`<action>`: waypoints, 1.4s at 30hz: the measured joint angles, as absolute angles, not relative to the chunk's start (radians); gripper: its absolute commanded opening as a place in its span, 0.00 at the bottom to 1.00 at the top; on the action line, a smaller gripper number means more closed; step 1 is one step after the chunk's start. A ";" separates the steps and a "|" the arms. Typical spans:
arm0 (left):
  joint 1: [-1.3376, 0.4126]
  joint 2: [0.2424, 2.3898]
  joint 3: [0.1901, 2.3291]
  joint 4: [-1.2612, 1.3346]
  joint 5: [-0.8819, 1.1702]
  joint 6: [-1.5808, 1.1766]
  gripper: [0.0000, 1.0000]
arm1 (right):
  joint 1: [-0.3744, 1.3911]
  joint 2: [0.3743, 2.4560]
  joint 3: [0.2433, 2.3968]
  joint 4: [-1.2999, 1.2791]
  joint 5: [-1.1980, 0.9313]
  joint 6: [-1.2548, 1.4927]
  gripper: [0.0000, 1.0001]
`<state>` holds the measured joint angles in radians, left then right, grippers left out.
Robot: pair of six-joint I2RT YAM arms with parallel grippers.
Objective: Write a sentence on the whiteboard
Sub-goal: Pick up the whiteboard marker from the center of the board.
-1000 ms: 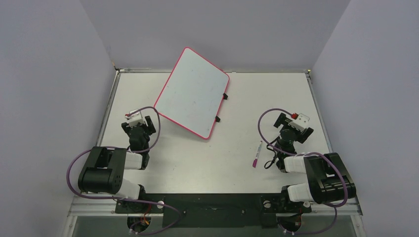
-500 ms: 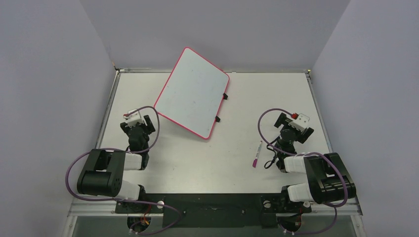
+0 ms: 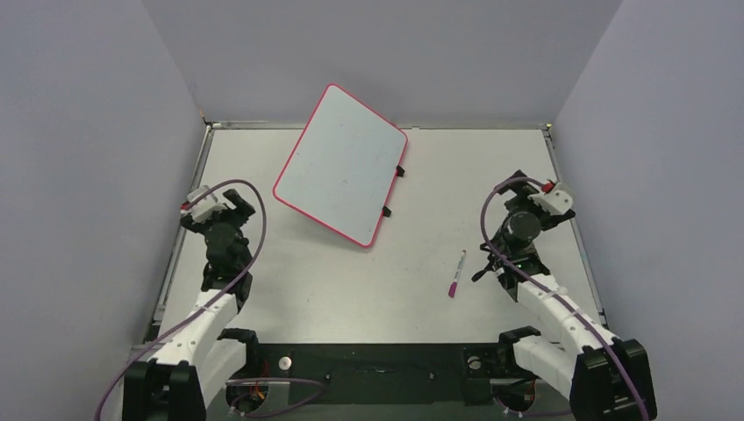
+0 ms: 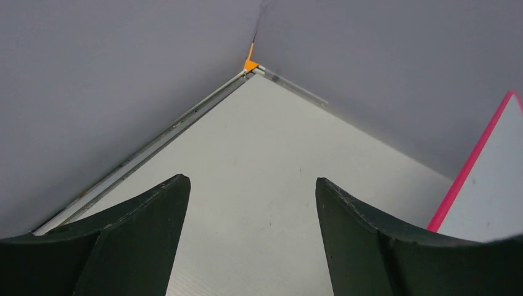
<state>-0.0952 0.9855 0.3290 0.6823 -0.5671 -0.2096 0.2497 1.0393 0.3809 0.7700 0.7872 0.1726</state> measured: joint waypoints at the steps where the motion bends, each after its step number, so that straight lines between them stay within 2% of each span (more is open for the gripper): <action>1: -0.095 0.934 0.334 0.653 -0.590 -0.237 0.72 | 0.249 1.002 0.422 0.722 0.779 0.204 1.00; 3: -0.094 0.836 0.334 0.586 -0.631 -0.297 0.72 | 0.245 0.950 0.508 0.620 0.765 0.292 1.00; 5: -0.090 0.757 0.331 0.533 -0.648 -0.353 0.72 | 0.233 0.920 0.586 0.508 0.747 0.396 0.93; 7: -0.089 0.699 0.321 0.496 -0.645 -0.392 0.72 | 0.204 0.915 0.651 0.386 0.707 0.481 0.90; 12: -0.089 0.596 0.313 0.385 -0.597 -0.463 0.71 | 0.163 1.040 0.895 -0.019 0.608 0.640 0.79; 17: -0.089 0.540 0.313 0.289 -0.587 -0.521 0.68 | 0.179 1.139 0.968 -0.282 0.430 0.722 0.80; 19: -0.090 0.533 0.313 0.262 -0.588 -0.533 0.67 | 0.200 1.151 0.934 -0.368 0.362 0.752 0.86; 22: -0.094 0.532 0.313 0.228 -0.597 -0.540 0.65 | 0.243 1.165 0.888 -0.456 0.282 0.783 0.89; 29: -0.105 0.535 0.313 0.189 -0.595 -0.543 0.63 | 0.352 1.251 0.867 -0.540 0.207 0.815 0.89; 42: -0.106 0.514 0.313 0.124 -0.586 -0.565 0.58 | 0.415 1.422 0.817 -0.494 0.148 0.852 0.82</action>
<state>-0.1059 0.5137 0.3130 0.1238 -0.5861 -0.5648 0.4149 1.4216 0.8173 -0.4942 0.1482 0.8516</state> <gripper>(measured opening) 0.592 0.837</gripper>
